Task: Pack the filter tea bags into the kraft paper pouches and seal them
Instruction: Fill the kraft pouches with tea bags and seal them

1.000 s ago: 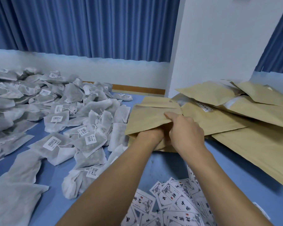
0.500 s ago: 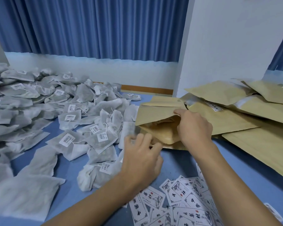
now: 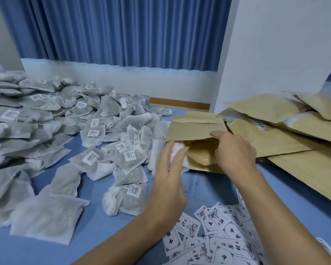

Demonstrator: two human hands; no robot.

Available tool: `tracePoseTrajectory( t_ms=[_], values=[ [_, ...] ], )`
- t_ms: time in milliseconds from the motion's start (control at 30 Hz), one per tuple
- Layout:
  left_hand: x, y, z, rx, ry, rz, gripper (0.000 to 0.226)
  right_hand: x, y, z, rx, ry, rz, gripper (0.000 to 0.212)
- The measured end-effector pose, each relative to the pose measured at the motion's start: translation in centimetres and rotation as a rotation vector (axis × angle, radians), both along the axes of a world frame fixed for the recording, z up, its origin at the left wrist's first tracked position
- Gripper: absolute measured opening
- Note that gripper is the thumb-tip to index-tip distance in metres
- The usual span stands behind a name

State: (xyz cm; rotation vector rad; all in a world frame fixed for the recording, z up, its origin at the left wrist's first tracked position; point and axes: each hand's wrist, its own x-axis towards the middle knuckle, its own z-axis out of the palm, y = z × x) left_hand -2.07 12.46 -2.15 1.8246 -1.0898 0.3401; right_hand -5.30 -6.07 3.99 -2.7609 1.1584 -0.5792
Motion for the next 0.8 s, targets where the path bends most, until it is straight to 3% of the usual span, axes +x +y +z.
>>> tracePoseTrajectory(
  t_ms=[100, 200, 267, 400, 533, 600, 667, 800],
  values=[
    [0.4, -1.4, 0.3, -0.213, -0.240, -0.121, 0.063, -0.2, 0.1, 0.7, 0.047, 0.015, 0.025, 0.051],
    [1.4, -3.4, 0.7, -0.088, -0.378, -0.210, 0.043, -0.5, -0.1, 1.2, 0.082, 0.008, 0.069, 0.041],
    [2.1, -4.7, 1.1, 0.102, -0.296, -0.207, 0.048, -0.7, -0.5, 1.3, 0.110, -0.041, 0.076, 0.047],
    [4.6, -9.7, 1.6, 0.567, -0.217, 0.057, 0.035, -1.0, -0.4, 1.7, 0.183, -0.053, 0.146, 0.066],
    [8.9, -15.3, 2.8, 0.522, -0.104, 0.067, 0.037, -0.8, -0.6, 1.8, 0.135, -0.082, 0.143, 0.068],
    [10.5, -16.2, 2.4, 0.593, 0.014, -0.003, 0.044, -0.9, -1.2, 1.7, 0.128, -0.127, 0.140, 0.066],
    [10.6, -15.8, 2.2, 0.653, 0.019, -0.082, 0.048, -0.6, -1.0, 1.3, 0.151, -0.196, 0.162, 0.059],
    [7.4, -15.6, 2.1, 0.515, 0.066, -0.170, 0.048, 0.6, -0.6, 0.3, 0.147, -0.345, 0.196, 0.055]
  ],
)
